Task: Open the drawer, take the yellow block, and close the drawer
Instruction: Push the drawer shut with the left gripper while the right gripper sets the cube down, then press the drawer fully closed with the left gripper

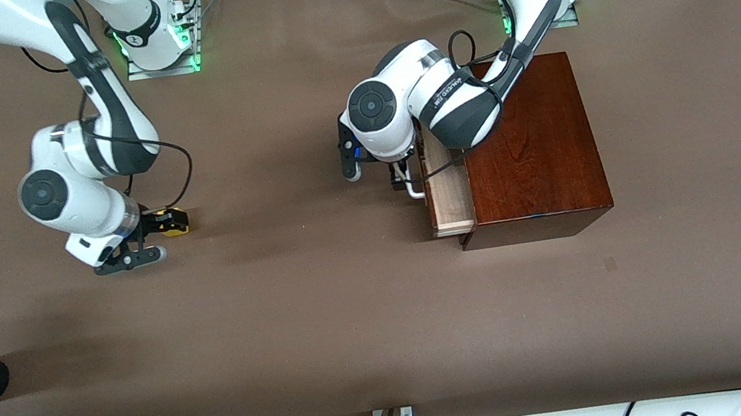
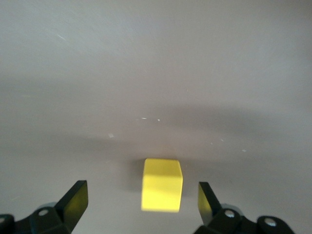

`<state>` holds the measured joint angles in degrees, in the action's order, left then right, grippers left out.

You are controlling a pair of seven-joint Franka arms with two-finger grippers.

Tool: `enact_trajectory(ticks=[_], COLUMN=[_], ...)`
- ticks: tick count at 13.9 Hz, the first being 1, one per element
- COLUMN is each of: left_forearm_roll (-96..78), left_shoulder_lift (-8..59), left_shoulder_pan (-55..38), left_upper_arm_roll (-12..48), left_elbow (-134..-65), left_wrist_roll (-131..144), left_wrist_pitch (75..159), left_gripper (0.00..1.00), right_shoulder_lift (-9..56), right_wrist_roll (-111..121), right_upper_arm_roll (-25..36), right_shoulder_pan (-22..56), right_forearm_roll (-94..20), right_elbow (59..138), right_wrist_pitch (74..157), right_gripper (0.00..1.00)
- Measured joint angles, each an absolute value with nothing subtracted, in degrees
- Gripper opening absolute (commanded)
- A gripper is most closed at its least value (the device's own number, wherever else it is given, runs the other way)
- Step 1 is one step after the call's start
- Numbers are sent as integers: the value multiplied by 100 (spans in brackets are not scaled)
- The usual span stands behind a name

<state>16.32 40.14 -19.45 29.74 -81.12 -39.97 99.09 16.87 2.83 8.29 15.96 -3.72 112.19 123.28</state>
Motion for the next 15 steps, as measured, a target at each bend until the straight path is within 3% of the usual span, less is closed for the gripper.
enact_trajectory(ticks=[8,11,15], left_forearm_roll=[2062,2062,2067], left_shoulder_lift=[4022,4021,3875], left_shoulder_pan=[-1895,-1881,-1861], left_upper_arm_roll=[2805,2803,2802], left_elbow=[-8121,-8122,-8029], left_wrist_roll=[-3993,-3993,-3973], left_wrist_pitch=[9206,9199,9224], left_gripper=[100,100,100], right_shoulder_lift=[806,446,175], right_wrist_roll=[258,148,37], right_upper_arm_roll=[821,756,412], right_shoulder_pan=[1599,1596,1437], right_forearm_roll=[-376,-375,-232], right_elbow=[8983,8679,8775], right_wrist_pitch=[8813,8212,8241], right_gripper=[100,100,100])
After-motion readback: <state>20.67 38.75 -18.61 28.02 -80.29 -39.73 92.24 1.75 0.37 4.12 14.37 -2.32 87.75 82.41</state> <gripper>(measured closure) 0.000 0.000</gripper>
